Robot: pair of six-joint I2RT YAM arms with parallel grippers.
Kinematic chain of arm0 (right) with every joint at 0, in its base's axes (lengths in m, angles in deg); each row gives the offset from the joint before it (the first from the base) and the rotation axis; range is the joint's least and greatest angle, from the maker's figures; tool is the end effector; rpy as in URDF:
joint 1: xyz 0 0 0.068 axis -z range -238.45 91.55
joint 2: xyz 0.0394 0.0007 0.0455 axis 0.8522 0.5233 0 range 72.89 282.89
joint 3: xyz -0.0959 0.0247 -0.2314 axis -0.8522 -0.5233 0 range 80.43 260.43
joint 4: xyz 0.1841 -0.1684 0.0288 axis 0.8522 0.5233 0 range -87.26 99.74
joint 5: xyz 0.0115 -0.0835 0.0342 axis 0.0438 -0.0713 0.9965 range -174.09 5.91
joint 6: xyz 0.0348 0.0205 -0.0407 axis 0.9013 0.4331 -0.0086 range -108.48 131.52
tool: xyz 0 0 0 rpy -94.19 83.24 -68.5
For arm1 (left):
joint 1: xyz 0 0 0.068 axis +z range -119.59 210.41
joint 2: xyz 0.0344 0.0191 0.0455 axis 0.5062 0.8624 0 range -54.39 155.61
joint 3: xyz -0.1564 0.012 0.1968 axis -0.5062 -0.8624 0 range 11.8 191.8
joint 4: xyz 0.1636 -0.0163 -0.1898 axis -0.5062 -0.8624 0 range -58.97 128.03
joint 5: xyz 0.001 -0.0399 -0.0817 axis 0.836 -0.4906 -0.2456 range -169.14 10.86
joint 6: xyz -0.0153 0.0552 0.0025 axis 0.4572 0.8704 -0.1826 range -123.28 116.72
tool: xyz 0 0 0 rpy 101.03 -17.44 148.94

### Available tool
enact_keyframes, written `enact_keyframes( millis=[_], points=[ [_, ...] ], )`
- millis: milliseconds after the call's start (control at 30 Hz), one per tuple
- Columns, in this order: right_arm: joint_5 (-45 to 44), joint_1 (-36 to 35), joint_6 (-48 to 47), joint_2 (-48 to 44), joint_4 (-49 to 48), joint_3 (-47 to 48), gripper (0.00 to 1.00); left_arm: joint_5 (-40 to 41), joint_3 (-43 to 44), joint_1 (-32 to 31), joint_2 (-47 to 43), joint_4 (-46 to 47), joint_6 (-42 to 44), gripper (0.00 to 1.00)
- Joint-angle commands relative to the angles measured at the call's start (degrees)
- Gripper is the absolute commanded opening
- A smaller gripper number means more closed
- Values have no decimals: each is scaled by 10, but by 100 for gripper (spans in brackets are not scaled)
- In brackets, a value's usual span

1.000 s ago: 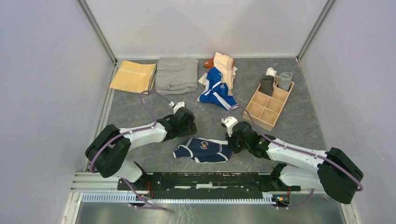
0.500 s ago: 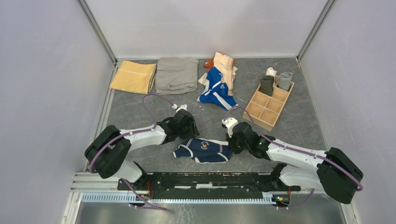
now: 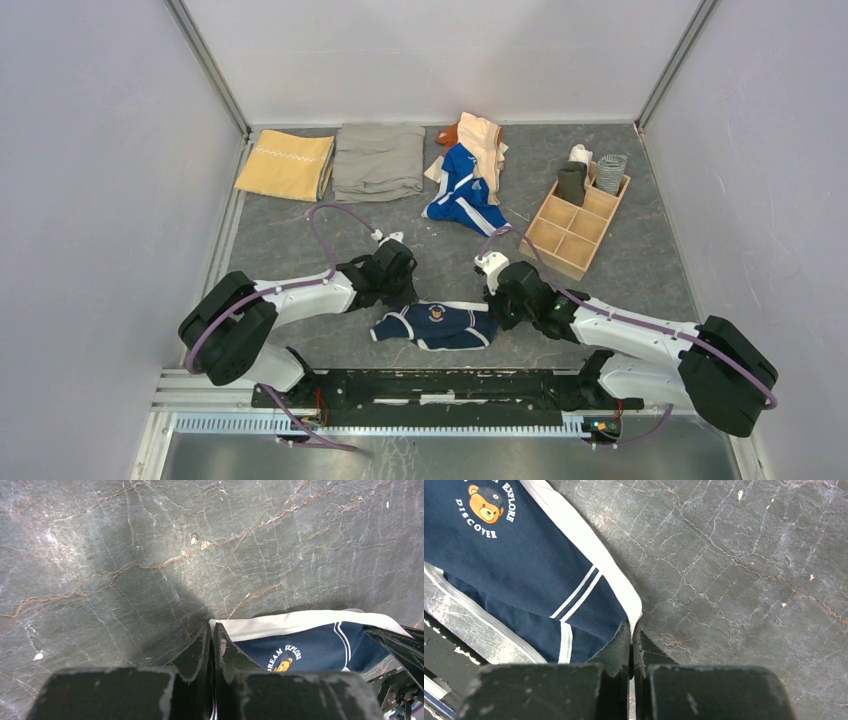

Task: Roll the underwear
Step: Flatten out the underwear at the center of the board.

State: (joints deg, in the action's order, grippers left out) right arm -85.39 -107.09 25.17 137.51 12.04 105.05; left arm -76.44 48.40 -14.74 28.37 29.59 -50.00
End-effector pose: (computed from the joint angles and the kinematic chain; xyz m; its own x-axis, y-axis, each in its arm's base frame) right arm 0.1387 0.1562 0.1409 -0.6616 -0.3944 -0.6377 -0.6015 0.7870 0.1372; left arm 0.1855 -0.1839 0.1331 -0.8956 -0.1308 -0.4252 0.0537 0.9169 -0.3954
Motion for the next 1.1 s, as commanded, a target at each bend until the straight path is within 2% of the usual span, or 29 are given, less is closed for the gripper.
enact_keyframes(
  millis=[0, 100, 367, 600, 700, 900, 1067],
  points=[
    [32, -6, -38, -18, -23, 15, 0, 21, 22, -3, -23, 6, 17, 4],
    [49, -23, -73, -63, -22, 26, 0, 41, 26, -3, -67, 13, 17, 2],
    [84, -44, -122, -172, -3, 62, 0, 75, 0, -3, -266, 17, 33, 2],
    [63, -45, -111, -225, 58, 103, 0, 84, -19, -3, -419, -49, 24, 4],
    [82, -44, -92, -230, 112, 142, 0, 85, -6, -3, -467, -98, 13, 4],
    [163, -45, -27, -233, 215, 211, 0, 88, 70, -3, -480, -236, -16, 4],
    [231, -45, 44, -262, 202, 166, 1, 42, 86, -3, -447, -289, -36, 2]
  ],
)
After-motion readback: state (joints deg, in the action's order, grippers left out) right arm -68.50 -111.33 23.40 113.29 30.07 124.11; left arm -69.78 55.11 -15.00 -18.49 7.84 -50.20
